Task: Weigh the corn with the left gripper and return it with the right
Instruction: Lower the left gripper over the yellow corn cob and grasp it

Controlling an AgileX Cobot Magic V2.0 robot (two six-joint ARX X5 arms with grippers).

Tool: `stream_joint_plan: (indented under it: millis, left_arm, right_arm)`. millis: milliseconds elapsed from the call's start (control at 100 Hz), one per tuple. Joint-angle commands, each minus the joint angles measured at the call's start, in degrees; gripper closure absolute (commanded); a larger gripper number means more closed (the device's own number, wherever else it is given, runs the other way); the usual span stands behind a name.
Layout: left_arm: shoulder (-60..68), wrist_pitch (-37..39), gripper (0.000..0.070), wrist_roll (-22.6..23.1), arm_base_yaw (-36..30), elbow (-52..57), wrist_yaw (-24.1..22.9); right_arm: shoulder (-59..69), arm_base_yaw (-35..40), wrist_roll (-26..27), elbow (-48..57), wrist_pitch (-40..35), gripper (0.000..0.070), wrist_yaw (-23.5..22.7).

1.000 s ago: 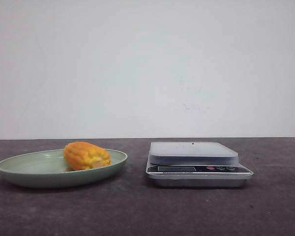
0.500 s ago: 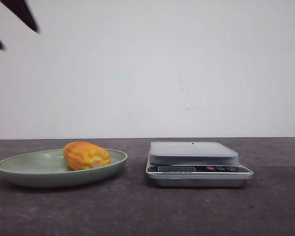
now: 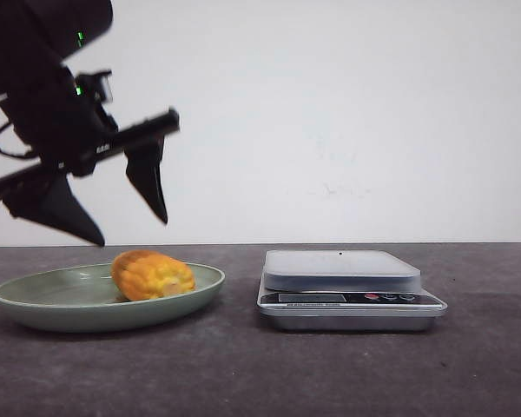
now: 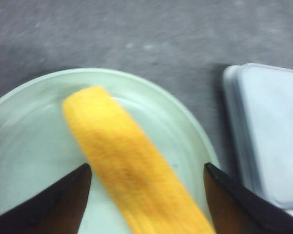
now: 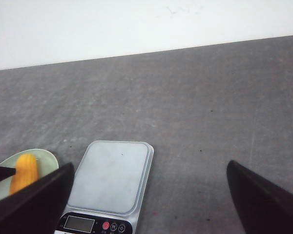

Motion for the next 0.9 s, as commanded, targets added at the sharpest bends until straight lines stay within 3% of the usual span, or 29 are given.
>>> stream_joint_plan:
  millis: [0,390,430,520,550,780,890]
  left_arm:
    - [1.88,0.63,0.0261,-0.76,-0.42,0.90,-0.59]
    - [6.49,2.19,0.0276,-1.53,-3.30,0.90,-1.44]
    - [6.51,2.32,0.0331,-1.51,-3.67,0.90,-2.14]
    - [6.51,2.40,0.0636,-1.18,-4.02,0.90,-2.29]
    - [6.49,2.43,0.0700,-0.87,-4.04,0.90,-2.27]
    - [4.26,1.60,0.0696,-0.07,-4.15,1.38,-1.81]
    - [0.98,-0.26,0.0696,2.47,-5.14,2.97,-1.29]
  right_arm:
    - [0.20,0.11,-0.76,0.81,0.55,0.0066,-0.22]
    - [0.20,0.42,-0.90,0.81,0.61,0.0066,-0.20]
    - [0.20,0.42,-0.90,0.81,0.61,0.0066,-0.20]
    - [0.20,0.42,-0.92,0.81,0.59,0.0066,-0.17]
    - [0.20,0.42,-0.92,0.81,0.57,0.0066,-0.13]
    - [0.20,0.42,-0.90,0.81,0.31,0.0067,0.00]
    - [0.20,0.39,-0.85,0.81,0.28,0.0067,-0.02]
